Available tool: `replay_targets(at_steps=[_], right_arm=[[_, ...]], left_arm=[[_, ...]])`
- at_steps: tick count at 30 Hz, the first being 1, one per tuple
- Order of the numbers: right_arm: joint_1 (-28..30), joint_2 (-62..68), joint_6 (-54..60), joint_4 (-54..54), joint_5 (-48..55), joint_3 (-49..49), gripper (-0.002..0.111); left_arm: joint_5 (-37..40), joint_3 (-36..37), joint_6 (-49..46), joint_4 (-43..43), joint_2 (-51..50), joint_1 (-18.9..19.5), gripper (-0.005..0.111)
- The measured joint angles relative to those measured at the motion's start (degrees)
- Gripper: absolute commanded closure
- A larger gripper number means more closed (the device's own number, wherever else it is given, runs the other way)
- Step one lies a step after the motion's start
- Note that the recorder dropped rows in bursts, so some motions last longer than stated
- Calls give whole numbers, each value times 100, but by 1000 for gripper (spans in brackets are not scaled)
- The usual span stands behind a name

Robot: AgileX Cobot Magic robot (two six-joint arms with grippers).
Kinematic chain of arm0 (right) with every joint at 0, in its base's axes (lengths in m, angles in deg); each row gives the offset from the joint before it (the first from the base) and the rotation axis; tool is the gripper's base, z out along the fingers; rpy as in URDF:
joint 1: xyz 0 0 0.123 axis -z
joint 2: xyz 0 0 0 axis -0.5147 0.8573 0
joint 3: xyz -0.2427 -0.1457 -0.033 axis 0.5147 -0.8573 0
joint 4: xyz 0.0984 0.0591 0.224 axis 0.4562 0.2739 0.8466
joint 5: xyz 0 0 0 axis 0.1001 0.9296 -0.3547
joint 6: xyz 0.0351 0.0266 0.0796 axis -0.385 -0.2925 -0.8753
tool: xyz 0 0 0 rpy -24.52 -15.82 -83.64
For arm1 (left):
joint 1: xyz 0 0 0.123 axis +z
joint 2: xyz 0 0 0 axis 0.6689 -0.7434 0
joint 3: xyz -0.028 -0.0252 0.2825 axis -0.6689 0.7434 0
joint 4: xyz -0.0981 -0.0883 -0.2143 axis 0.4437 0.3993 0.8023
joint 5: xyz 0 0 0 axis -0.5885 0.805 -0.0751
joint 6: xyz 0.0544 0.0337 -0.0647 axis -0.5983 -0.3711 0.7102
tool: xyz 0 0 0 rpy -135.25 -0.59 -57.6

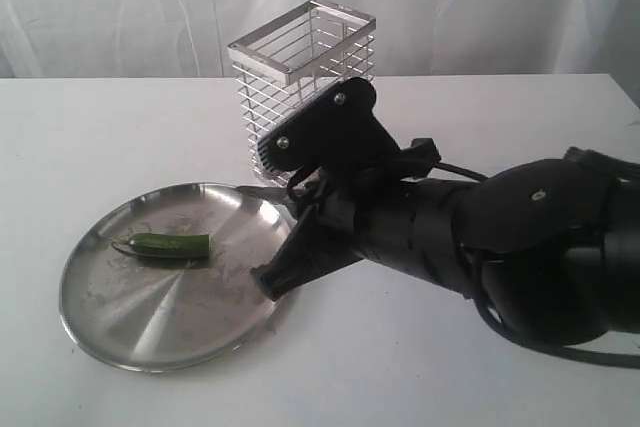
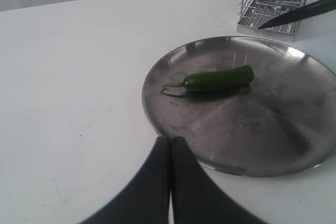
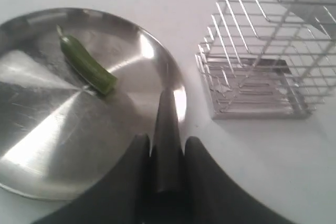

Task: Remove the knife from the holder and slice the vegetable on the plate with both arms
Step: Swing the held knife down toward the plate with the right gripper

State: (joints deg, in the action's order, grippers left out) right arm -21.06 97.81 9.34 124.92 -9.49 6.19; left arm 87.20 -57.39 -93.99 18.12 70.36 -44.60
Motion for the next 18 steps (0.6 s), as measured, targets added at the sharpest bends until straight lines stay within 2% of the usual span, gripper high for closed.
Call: replay_targets(at_steps=[9,13,18], right_arm=[[0,-263,-88,-91,262,51,108],[0,-301,-521,-79,315,51,108],[-281,-301,-586,-92,-190,-14,108]], left_arm=[[0,0,0,0,0,0,107],[0,0,0,0,0,0,107],[0,0,0,0,0,0,107]])
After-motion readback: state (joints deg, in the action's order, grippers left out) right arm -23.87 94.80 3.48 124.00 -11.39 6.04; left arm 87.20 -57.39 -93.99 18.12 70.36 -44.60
